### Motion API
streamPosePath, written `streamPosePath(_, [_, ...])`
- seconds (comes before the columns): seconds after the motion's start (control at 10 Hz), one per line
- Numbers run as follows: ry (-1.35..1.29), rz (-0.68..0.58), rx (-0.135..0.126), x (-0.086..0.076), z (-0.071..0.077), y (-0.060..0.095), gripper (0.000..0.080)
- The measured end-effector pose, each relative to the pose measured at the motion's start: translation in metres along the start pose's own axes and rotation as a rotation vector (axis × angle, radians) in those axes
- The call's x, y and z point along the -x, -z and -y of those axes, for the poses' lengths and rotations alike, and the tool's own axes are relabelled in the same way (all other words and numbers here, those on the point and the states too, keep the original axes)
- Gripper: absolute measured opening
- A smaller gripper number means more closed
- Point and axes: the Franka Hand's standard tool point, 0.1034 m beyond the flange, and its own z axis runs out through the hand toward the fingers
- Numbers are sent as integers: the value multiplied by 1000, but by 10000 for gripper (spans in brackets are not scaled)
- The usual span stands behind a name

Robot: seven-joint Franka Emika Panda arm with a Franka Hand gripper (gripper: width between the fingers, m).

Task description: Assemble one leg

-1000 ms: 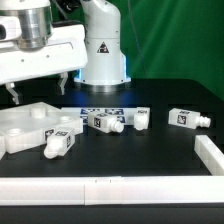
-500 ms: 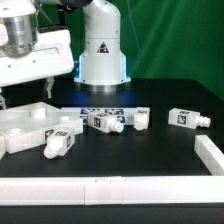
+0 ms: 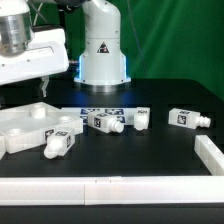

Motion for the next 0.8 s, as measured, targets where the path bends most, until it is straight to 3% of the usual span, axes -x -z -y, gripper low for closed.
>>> streamPosePath(0.1, [-81,-19,8,5,-1,1,649])
streamPosePath(0.3, [-397,-34,-31,17,1,1,649])
streamPosePath(0.4, [-426,-14,-61,20,0,1,649])
streamPosePath(0.5, [-443,-46,-74,18,-7,5,649])
streamPosePath(0.8, [-441,-45,-73,17,-6,3,649])
